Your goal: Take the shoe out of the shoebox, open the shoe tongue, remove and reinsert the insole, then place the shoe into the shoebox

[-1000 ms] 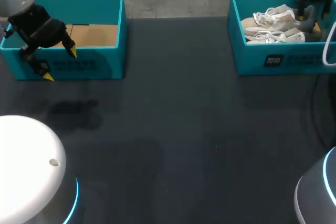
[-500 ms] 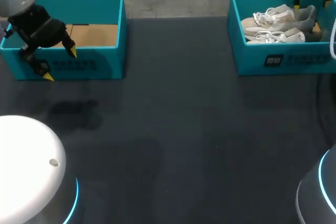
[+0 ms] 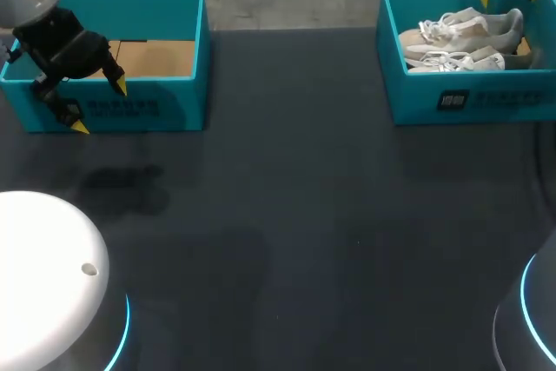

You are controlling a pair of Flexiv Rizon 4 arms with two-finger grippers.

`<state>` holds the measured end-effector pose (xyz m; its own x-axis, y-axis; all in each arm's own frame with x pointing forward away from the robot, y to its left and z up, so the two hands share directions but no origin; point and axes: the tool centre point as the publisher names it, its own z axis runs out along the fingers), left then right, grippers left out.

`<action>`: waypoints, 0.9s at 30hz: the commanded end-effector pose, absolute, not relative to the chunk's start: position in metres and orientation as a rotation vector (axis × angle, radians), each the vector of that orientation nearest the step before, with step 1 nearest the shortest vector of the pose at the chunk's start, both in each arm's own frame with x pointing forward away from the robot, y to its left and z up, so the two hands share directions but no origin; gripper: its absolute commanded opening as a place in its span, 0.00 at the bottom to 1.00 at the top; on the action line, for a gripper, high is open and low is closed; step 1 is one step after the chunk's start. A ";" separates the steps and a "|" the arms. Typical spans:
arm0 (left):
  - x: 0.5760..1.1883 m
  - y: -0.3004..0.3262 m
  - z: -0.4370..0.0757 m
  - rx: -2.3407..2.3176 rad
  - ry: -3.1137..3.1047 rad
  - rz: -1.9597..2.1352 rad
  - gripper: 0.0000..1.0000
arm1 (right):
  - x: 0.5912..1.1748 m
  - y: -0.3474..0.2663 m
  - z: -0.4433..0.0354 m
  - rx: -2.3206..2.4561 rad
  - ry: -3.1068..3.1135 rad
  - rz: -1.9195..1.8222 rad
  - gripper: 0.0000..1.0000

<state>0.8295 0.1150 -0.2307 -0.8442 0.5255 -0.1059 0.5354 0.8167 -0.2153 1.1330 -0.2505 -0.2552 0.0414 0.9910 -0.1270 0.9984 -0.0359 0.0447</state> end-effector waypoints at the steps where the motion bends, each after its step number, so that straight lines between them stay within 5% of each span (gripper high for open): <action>1: 0.829 0.115 -0.230 0.864 2.957 -0.364 1.00 | 1.108 -0.240 -0.244 2.148 2.101 -0.054 1.00; 27: 0.829 0.115 -0.230 0.864 2.957 -0.364 1.00 | 0.991 -0.183 -0.240 2.215 2.148 -0.074 1.00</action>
